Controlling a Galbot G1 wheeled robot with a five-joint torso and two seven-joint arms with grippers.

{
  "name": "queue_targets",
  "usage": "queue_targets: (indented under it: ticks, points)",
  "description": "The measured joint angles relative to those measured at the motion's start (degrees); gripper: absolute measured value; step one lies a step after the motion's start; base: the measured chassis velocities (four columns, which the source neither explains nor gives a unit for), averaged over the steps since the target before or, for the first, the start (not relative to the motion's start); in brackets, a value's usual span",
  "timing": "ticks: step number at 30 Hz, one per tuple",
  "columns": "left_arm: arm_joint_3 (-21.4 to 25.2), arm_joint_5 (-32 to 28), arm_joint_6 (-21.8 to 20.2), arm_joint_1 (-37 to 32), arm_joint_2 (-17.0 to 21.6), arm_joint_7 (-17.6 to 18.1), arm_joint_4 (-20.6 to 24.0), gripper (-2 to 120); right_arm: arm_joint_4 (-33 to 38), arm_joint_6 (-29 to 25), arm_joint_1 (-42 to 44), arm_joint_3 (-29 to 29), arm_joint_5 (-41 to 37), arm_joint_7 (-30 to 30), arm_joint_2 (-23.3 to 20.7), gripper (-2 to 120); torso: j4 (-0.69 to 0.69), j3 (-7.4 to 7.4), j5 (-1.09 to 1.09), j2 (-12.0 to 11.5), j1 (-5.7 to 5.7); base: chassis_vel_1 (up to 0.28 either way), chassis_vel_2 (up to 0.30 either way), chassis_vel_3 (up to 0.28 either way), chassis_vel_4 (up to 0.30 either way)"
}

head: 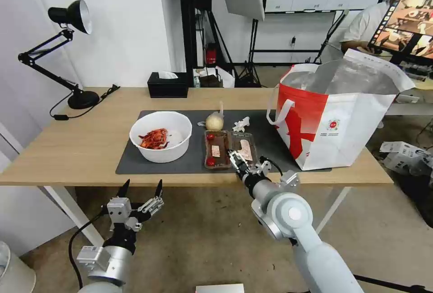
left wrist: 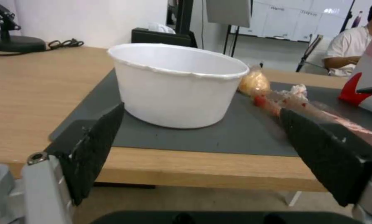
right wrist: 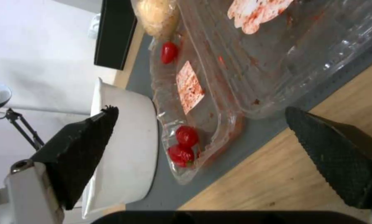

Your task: Pick up the trash from the table and place it into the takeout bag.

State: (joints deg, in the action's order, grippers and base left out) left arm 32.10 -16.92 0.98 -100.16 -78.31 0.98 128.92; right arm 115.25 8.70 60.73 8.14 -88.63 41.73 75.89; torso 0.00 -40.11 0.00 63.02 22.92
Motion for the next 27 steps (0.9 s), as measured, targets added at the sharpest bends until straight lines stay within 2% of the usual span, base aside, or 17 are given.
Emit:
queue_targets:
  ticks: [19,27]
  points:
    - [-0.41,0.51,0.01,-0.19,-0.38,0.03,0.06,100,-0.88,-0.73,0.02,1.67,-0.2,-0.52,1.08,100,0.0,0.0,0.0,0.0,0.0,0.0,0.0,0.0,0.0]
    - [-0.34,0.54,0.14,-0.39,-0.34,0.0,0.04,100,0.02,-1.3,0.09,1.28,3.74,-3.42,0.83,100,0.0,0.0,0.0,0.0,0.0,0.0,0.0,0.0,0.0]
